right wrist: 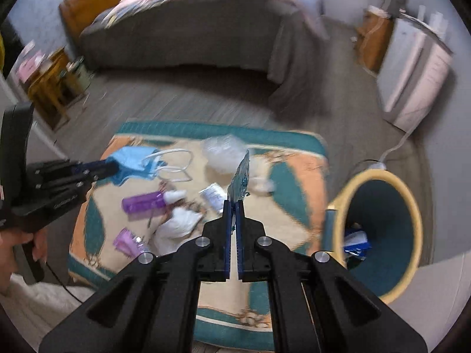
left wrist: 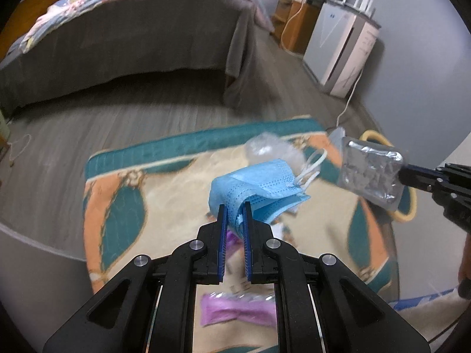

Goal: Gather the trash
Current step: 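Carry the mask and blister pack over the bin and open both tools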

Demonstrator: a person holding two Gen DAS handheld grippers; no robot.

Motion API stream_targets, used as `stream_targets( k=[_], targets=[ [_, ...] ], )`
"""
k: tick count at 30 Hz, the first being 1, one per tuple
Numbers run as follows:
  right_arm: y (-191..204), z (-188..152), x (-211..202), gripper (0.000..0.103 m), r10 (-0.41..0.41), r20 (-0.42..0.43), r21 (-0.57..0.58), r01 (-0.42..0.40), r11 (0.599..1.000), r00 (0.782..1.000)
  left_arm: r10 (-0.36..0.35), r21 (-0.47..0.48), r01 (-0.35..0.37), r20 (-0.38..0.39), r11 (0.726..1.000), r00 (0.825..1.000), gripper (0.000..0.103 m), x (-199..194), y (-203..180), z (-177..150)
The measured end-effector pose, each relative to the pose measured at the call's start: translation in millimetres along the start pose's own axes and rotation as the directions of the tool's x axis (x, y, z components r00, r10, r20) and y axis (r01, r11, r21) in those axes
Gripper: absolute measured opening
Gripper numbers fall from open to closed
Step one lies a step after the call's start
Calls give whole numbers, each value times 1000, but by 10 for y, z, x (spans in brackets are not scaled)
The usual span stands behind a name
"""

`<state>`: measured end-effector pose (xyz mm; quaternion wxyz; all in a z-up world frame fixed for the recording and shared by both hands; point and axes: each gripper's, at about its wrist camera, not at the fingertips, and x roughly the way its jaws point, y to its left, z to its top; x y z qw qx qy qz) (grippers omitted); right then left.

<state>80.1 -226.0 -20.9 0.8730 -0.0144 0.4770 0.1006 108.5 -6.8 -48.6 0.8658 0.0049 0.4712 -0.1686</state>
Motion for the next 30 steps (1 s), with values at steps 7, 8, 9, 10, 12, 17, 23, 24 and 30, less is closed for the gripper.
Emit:
stream_targets(
  k=[7, 8, 9, 10, 12, 17, 23, 24, 30],
  targets=[
    [-601, -128, -271, 2, -89, 43, 127, 82, 989, 995, -38, 47, 36, 43, 998, 998, 11, -39, -459, 110],
    [-696, -147, -282, 2, -99, 43, 141, 92, 986, 994, -41, 58, 38, 41, 998, 998, 11, -21, -523, 114],
    [-782, -171, -284, 2, -106, 41, 154, 98, 983, 994, -39, 69, 37, 40, 997, 998, 11, -5, -581, 114],
    [-848, -184, -284, 2, -112, 37, 162, 105, 981, 993, -36, 84, 33, 38, 996, 999, 11, 15, -656, 112],
    [-1007, -215, -271, 2, -132, 31, 175, 125, 977, 991, -33, 107, 30, 32, 994, 999, 11, 56, -781, 107],
    [-1389, -275, -216, 2, -175, 12, 215, 168, 962, 985, -34, 154, 30, 25, 988, 999, 11, 154, -1076, 107],
    [-1634, -330, -130, 2, -186, -5, 233, 182, 955, 983, -55, 200, 48, 32, 979, 998, 11, 171, -1469, 139],
    [-1663, -334, -130, 2, -182, -4, 237, 178, 955, 983, -60, 206, 52, 32, 977, 998, 11, 179, -1534, 150],
    [-1899, -396, -165, 0, -184, 5, 283, 175, 943, 983, -95, 224, 93, -6, 970, 996, 11, 409, -2029, 253]
  ],
)
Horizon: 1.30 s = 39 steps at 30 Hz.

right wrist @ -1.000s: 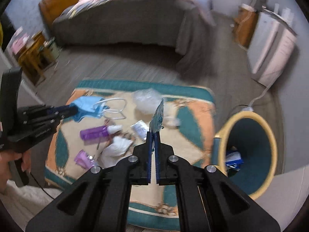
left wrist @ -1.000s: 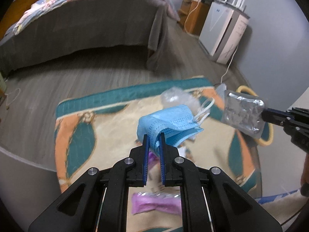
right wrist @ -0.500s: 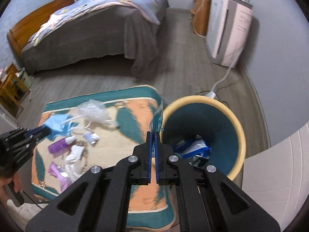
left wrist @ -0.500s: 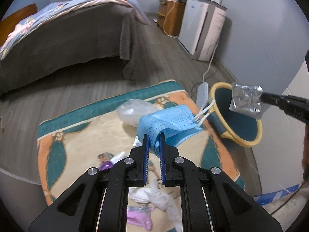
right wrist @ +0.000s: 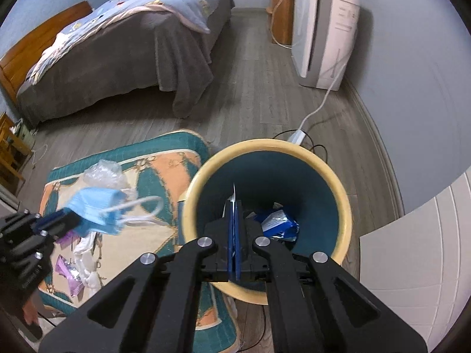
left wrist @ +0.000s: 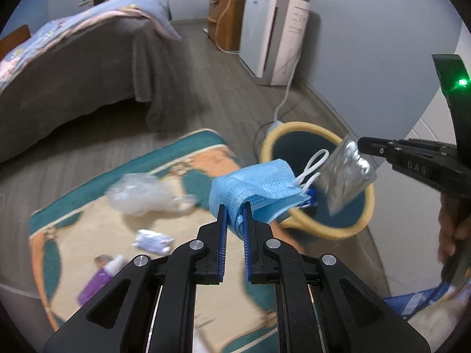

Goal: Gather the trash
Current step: 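Carry the mask and blister pack over the bin and open both tools, then move both open tools back over the stool toward the white tissue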

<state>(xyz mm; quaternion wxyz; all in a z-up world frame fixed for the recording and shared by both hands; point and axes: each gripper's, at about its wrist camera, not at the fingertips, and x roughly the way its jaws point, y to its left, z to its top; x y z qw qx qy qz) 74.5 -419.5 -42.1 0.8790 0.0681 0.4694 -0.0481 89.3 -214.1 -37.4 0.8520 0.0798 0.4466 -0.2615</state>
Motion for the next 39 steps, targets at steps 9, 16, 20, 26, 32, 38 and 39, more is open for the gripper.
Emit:
stream_targets(
  k=[9, 16, 20, 26, 32, 38, 39],
  targets=[
    [-572, -70, 269, 0, 14, -59, 163, -4, 987, 998, -17, 51, 21, -71, 999, 997, 11, 567, -588, 296],
    [-699, -92, 311, 0, -16, -78, 194, 31, 981, 997, 11, 76, -3, -109, 997, 994, 11, 876, -810, 350],
    [-740, -96, 310, 0, -19, -76, 200, 34, 979, 997, -4, 34, 6, -80, 999, 997, 51, 869, -797, 402],
    [-693, -66, 300, 18, -25, -75, 195, 39, 980, 997, 58, 55, -57, -18, 997, 998, 90, 743, -736, 402],
    [-619, -20, 233, 86, -28, -46, 192, 37, 981, 999, 123, 68, -125, 35, 990, 992, 96, 507, -584, 350],
    [-446, 51, 199, 97, -28, -33, 162, 33, 986, 999, 168, 66, -174, 80, 983, 983, 96, 222, -295, 310],
    [-411, 62, 202, 97, -23, -34, 156, 28, 987, 999, 175, 61, -180, 84, 982, 981, 97, 180, -243, 297]
  ],
)
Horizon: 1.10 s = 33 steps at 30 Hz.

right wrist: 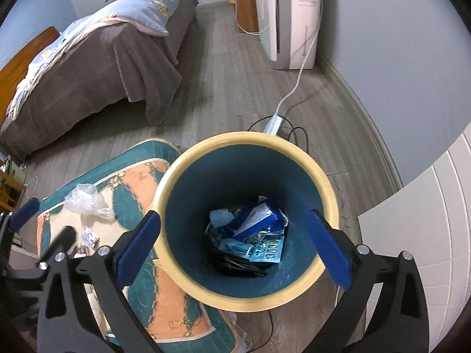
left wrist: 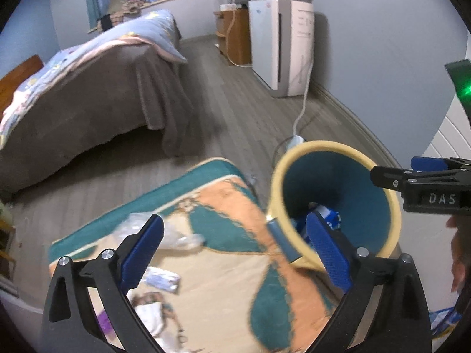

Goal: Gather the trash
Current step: 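Move both open tools back over the stool toward the white tissue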

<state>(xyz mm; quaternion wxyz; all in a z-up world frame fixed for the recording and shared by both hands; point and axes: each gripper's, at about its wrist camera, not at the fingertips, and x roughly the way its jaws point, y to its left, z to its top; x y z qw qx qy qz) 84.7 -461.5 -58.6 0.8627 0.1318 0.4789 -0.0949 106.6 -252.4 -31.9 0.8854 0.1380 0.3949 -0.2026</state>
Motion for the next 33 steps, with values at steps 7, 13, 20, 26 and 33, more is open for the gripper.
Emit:
stream_targets(
  k=[7, 13, 20, 26, 33],
  targets=[
    [319, -20, -53, 97, 16, 10, -82, -15, 997, 1000, 39, -76, -39, 0, 996, 999, 97, -322, 511, -163],
    [675, -123, -170, 97, 23, 26, -166, -18, 986, 999, 104, -87, -102, 8, 991, 995, 97, -657, 847, -373],
    [1067, -314, -309, 97, 17, 40, -243, -7, 970, 999, 155, -145, -151, 13, 978, 988, 97, -1055, 1207, -704],
    [1317, -509, -456, 97, -7, 68, -279, 26, 960, 998, 173, -221, -167, 5, 961, 985, 97, -1313, 1469, -1043],
    [1705, -806, -551, 97, -7, 88, -348, 37, 937, 996, 230, -269, -214, 27, 939, 973, 97, -1505, 1703, -1343]
  ],
)
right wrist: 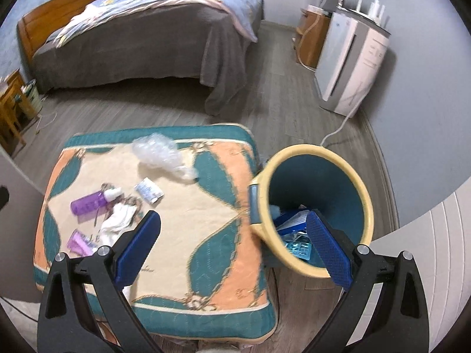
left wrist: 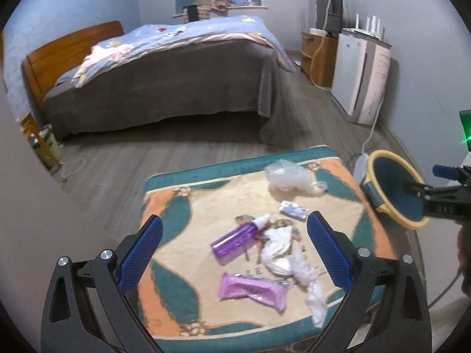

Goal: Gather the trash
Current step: 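Move both open tools back over the stool toward the white tissue, then grasp the white tissue with the right tool while the left tool grasps the pink wrapper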

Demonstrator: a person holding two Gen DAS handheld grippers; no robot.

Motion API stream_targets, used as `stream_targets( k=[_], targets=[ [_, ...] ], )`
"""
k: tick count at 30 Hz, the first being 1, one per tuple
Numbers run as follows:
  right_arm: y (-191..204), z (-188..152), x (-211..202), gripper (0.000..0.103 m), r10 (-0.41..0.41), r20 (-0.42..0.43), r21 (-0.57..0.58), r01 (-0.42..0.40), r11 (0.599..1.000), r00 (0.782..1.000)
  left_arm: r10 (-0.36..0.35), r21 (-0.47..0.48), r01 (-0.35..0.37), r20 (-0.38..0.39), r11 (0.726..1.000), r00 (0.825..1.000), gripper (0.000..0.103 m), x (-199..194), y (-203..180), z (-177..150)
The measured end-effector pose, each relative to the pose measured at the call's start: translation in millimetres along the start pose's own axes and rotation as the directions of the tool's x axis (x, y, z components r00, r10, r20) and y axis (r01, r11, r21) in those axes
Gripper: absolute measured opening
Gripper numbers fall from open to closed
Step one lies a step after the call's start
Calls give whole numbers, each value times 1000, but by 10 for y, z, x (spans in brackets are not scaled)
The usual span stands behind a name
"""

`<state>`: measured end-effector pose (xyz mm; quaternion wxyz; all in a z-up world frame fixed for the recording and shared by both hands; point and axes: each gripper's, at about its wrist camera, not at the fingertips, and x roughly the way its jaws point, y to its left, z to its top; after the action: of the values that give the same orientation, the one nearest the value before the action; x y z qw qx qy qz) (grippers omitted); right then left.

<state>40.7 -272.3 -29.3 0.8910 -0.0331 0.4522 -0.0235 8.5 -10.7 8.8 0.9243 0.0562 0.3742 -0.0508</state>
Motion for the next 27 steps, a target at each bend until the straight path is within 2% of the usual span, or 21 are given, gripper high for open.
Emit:
stream_targets(
  k=[3, 6, 11, 17, 23, 26, 27],
  targets=[
    [238, -93, 39, 97, -2, -9, -41, 2, 999, 1000, 20, -19, -21, -16, 1000, 1000, 97, 55, 130, -97],
    [437, -215, 126, 97, 30, -45, -41, -32, 999, 999, 26, -44, -28, -38, 999, 999, 97, 126, 259, -194],
    [772, -475, 377, 97, 86, -143, 4, -87, 996, 986, 74, 22, -72, -78, 997, 994, 97, 234, 358, -361],
    [1089, -742, 701, 97, 82, -241, 15, -81, 997, 967, 91, 31, -88, -118, 996, 989, 97, 322, 513, -487],
    [1217, -771, 875, 97, 78, -268, 7, -79, 997, 960, 117, 24, -115, -154, 993, 981, 97, 462, 562, -538],
    [1274, -755, 945, 91, 107, -275, 4, -110, 994, 955, 109, 7, -109, -172, 994, 979, 97, 536, 567, -546],
    [1301, -756, 972, 85, 114, -282, -4, -120, 993, 952, 105, 2, -106, -174, 994, 979, 97, 551, 568, -547]
  ],
)
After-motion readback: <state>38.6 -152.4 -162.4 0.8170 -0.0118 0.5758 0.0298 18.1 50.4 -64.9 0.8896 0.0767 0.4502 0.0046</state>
